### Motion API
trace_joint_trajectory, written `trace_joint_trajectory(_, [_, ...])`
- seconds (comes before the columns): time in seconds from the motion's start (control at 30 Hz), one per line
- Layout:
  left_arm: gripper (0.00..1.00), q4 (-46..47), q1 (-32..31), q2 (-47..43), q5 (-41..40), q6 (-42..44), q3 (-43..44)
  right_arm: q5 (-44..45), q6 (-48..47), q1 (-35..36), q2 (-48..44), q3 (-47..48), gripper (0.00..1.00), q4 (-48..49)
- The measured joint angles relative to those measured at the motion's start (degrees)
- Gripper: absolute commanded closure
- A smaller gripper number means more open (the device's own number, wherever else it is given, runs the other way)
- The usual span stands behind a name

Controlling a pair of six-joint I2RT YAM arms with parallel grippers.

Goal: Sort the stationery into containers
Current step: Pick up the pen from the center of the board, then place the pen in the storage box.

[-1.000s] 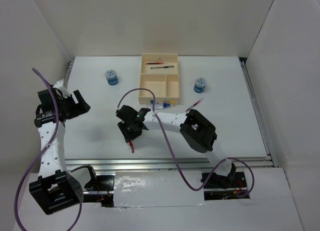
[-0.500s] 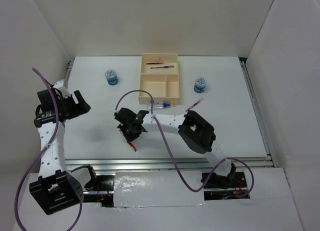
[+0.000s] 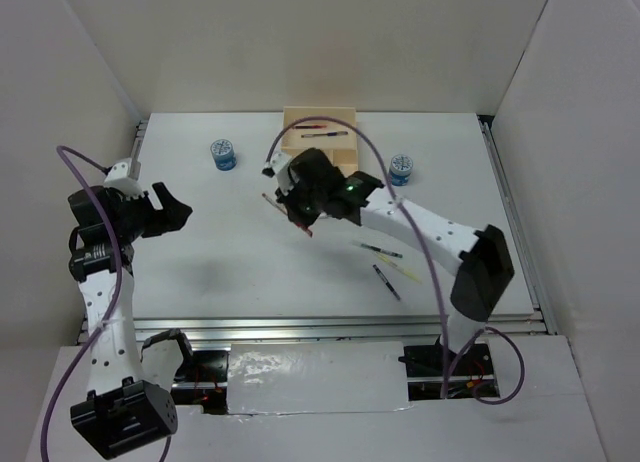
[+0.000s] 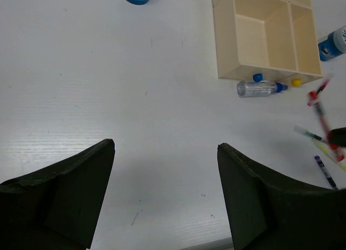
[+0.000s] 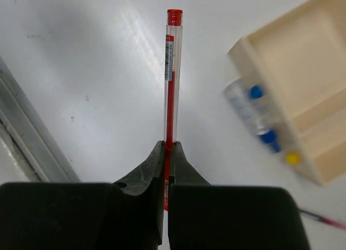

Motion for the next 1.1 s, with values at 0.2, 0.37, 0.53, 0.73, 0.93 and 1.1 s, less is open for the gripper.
trace_joint_trajectory(0.2, [0.11,2.3,0.0,-0.1,3.2,-0.1,-0.4,0.4,-20.0,-6.0,-6.2,5.7,1.0,3.7])
trace_joint_trajectory(0.37, [0.11,4.5,0.0,0.7,4.3,-0.6,-0.8,2.1,-37.7,-15.3,1.4,8.0,1.0,11.4])
trace_joint_trajectory(0.53, [0.11,7.1,0.0,1.2,5.0,-2.2,-2.6,1.7,-51.2,-23.0,12.5,8.7,1.0,18.5])
trace_joint_trajectory(0.73, [0.11,9.2,0.0,1.7,5.4,-3.7,-3.9,0.5,-61.2,-25.0,24.6,17.3,1.0,24.1])
trace_joint_trajectory(0.93, [0.11,9.8,0.0,1.7,5.3,-3.7,-4.7,-0.7,-65.1,-25.0,30.8,25.1,1.0,28.2])
trace_joint_trajectory(1.1, [0.08,10.2,0.0,1.7,5.3,-3.7,-4.7,-0.2,-66.7,-24.8,33.8,27.2,0.9,31.0])
